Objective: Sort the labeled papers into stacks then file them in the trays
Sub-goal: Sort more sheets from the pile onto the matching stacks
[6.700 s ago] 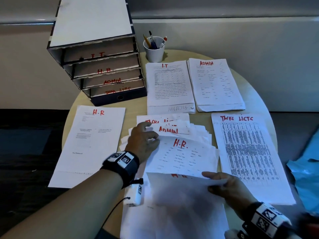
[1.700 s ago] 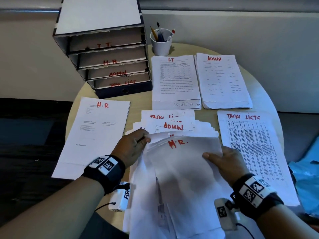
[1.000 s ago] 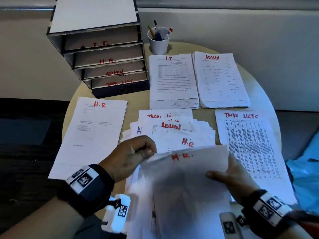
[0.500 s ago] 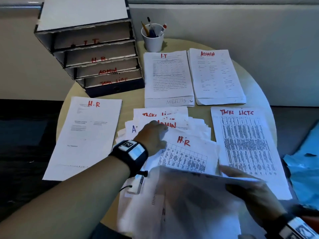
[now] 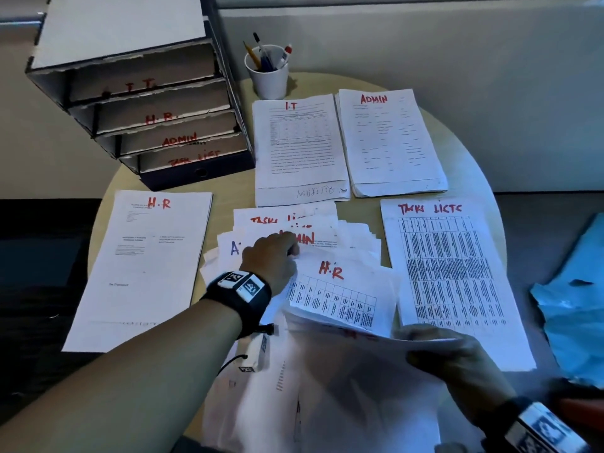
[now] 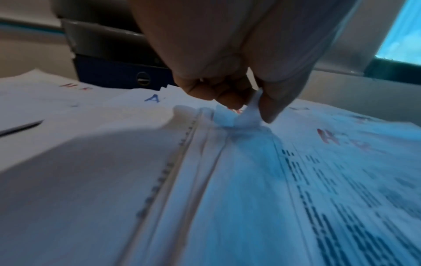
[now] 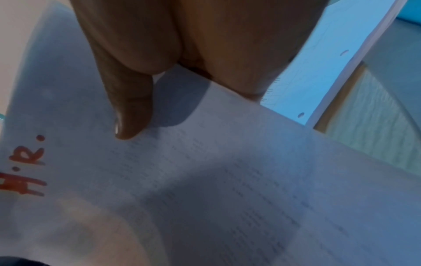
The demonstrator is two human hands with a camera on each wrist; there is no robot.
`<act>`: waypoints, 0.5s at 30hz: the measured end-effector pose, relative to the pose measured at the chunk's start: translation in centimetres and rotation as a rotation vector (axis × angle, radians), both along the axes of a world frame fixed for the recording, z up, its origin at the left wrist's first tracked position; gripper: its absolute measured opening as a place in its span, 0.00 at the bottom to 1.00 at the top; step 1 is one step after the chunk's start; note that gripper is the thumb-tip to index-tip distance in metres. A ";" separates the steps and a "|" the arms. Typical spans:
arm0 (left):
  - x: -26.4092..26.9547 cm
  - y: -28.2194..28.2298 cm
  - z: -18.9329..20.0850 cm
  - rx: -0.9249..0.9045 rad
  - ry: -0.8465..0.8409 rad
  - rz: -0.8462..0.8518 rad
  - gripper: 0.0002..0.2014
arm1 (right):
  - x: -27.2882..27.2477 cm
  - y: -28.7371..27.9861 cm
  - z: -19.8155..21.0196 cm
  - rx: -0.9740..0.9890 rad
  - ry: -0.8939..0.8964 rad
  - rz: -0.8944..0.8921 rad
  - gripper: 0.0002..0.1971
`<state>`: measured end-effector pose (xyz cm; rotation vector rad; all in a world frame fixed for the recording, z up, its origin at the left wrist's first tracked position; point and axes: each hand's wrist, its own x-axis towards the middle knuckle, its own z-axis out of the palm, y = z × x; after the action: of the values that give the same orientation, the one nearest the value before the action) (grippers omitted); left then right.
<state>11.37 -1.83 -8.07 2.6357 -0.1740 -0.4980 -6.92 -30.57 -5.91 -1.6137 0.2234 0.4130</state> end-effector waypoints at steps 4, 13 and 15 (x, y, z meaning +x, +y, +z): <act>-0.6 1.6 1.2 -0.211 0.031 0.036 0.08 | 2.7 -1.1 0.0 0.017 0.011 -0.070 0.26; -7.2 4.8 9.4 -0.814 0.378 -0.062 0.04 | 3.9 0.6 -1.1 -0.032 -0.016 -0.122 0.23; -6.3 5.0 8.0 -0.904 0.411 0.232 0.05 | 4.0 1.2 -0.8 -0.074 -0.039 -0.096 0.33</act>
<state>5.08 3.15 -0.04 1.6139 0.0386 -0.6680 -2.95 -29.36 -6.70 -1.6750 0.2883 0.3022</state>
